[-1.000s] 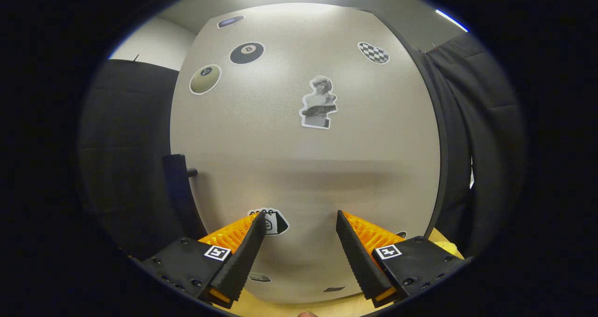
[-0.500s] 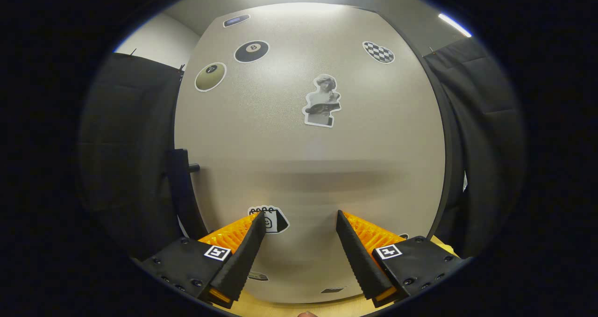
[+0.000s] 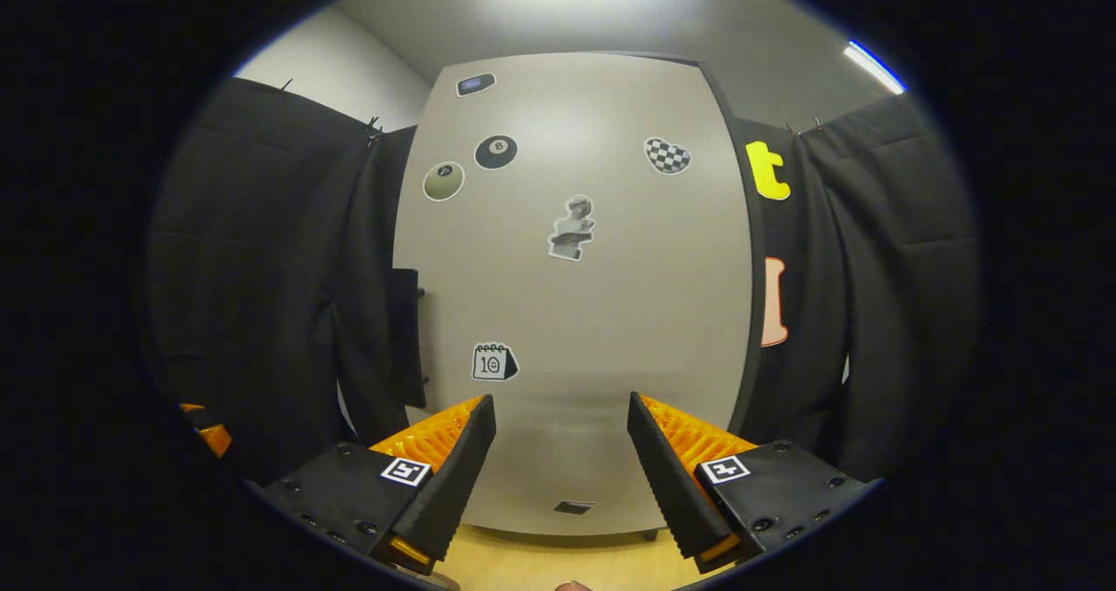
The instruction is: Open the cabinet door with the right hand, grasp the bottle in the cabinet with the left hand and place it on the coaster, then close the cabinet door with the right hand.
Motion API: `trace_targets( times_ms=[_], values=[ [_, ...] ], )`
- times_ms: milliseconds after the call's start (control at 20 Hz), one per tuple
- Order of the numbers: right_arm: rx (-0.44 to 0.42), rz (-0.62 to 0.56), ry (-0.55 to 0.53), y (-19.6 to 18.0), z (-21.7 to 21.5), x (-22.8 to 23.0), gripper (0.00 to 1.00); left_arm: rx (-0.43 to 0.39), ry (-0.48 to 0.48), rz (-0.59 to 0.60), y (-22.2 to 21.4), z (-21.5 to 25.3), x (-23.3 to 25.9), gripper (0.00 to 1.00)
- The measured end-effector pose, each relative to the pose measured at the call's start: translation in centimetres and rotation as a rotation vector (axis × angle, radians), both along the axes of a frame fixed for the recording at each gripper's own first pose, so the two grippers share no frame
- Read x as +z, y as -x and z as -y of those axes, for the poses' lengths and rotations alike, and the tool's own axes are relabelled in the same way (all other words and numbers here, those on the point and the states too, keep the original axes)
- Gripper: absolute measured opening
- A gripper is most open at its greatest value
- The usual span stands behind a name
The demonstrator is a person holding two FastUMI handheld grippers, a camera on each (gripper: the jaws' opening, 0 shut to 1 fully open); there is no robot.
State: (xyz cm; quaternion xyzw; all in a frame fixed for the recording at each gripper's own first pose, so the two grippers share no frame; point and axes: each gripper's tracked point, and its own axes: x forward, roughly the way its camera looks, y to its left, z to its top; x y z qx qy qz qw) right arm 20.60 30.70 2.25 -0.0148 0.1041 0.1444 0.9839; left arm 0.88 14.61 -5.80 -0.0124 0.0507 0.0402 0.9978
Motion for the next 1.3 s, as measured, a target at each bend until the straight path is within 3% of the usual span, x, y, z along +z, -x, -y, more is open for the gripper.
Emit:
trace_targets(
  times_ms=[450, 650, 800, 1300],
  values=[
    [-0.073, 0.065, 0.065, 7.0, 12.1, 1.8, 0.96, -0.087, 0.018, 0.066, 2.3, 10.5, 5.5, 0.82],
    [-0.095, 0.076, 0.071, 9.5, 16.1, 1.0, 0.96, -0.095, -0.019, 0.088, 4.0, 13.5, 7.3, 0.81],
    [-0.097, 0.086, 0.061, 11.4, 17.8, 0.2, 0.96, -0.097, -0.056, 0.100, 4.6, 14.8, 8.3, 0.83],
    [-0.225, 0.092, 0.003, 15.8, 18.9, -0.5, 0.96, -0.220, -0.055, 0.080, 4.4, 16.2, 8.6, 0.83]
  ],
)
